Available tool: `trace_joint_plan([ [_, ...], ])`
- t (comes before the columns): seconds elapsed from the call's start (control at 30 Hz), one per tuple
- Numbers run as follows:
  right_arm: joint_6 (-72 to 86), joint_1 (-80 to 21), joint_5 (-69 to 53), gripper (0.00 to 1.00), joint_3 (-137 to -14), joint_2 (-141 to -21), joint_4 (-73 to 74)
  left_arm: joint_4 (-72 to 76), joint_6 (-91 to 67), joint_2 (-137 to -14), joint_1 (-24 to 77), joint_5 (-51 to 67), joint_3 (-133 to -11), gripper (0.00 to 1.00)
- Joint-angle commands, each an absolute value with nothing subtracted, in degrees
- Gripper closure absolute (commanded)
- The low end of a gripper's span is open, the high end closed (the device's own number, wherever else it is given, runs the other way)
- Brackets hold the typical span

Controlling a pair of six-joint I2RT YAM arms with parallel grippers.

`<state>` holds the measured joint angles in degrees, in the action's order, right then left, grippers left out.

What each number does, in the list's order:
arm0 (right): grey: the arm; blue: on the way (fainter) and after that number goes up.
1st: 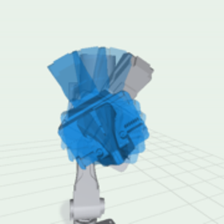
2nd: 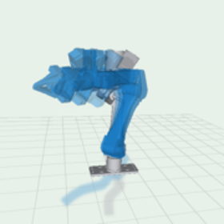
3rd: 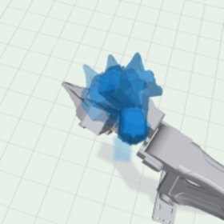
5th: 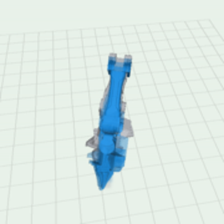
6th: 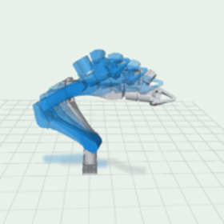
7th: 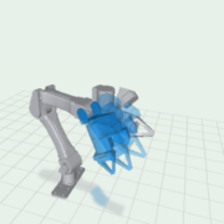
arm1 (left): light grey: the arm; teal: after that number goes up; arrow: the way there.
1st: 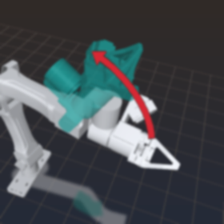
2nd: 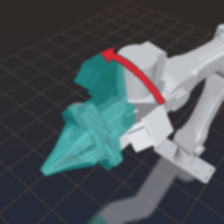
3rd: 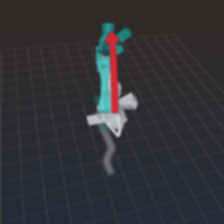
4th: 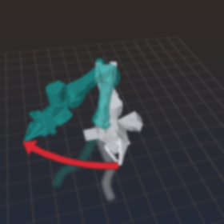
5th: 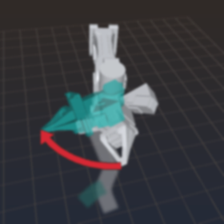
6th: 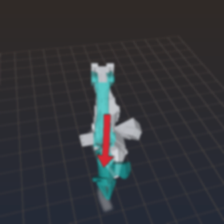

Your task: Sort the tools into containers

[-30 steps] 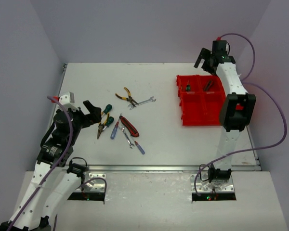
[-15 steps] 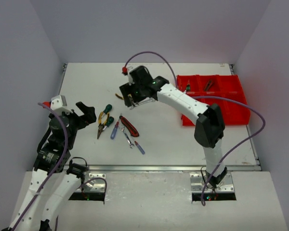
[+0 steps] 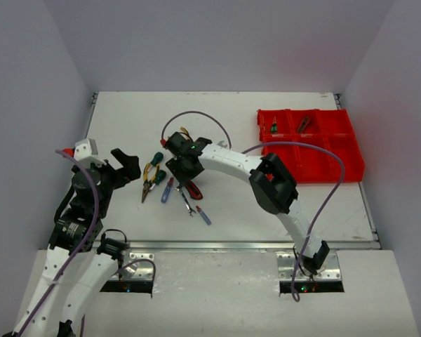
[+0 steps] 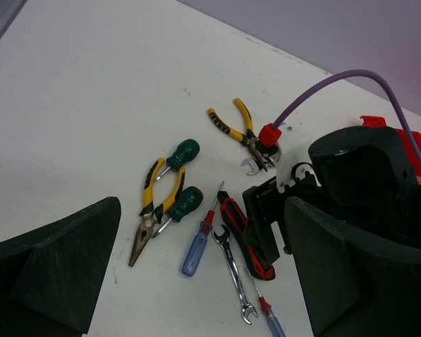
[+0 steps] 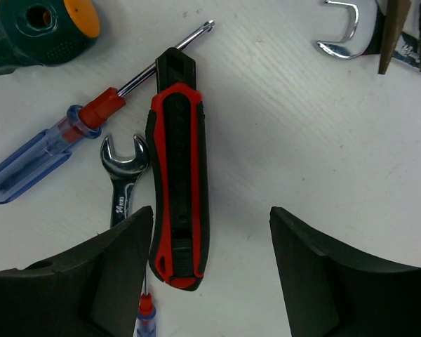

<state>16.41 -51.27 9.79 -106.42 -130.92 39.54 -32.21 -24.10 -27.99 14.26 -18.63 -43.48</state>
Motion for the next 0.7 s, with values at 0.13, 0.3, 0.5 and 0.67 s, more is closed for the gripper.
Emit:
trace_joint_plan([
  [0.13,18.25,-52.14,8.81,0.40,-108.84,-134.14,38.41,-29.36,-23.29,-28.74,14.77,-15.75,-44.47,0.00],
  [0.3,17.94,-52.21,10.45,0.65,-108.04,-134.95,37.47,-29.27,-23.20,-28.67,14.77,-15.61,-44.38,0.00],
  [0.5,16.61,-51.87,16.45,0.91,-107.84,-131.23,37.00,-29.18,-23.17,-28.78,14.77,-15.47,-44.38,0.00],
  [0.67,17.25,-46.86,16.78,0.97,-104.63,-119.58,36.85,-29.18,-23.12,-28.83,14.77,-15.47,-44.38,0.00],
])
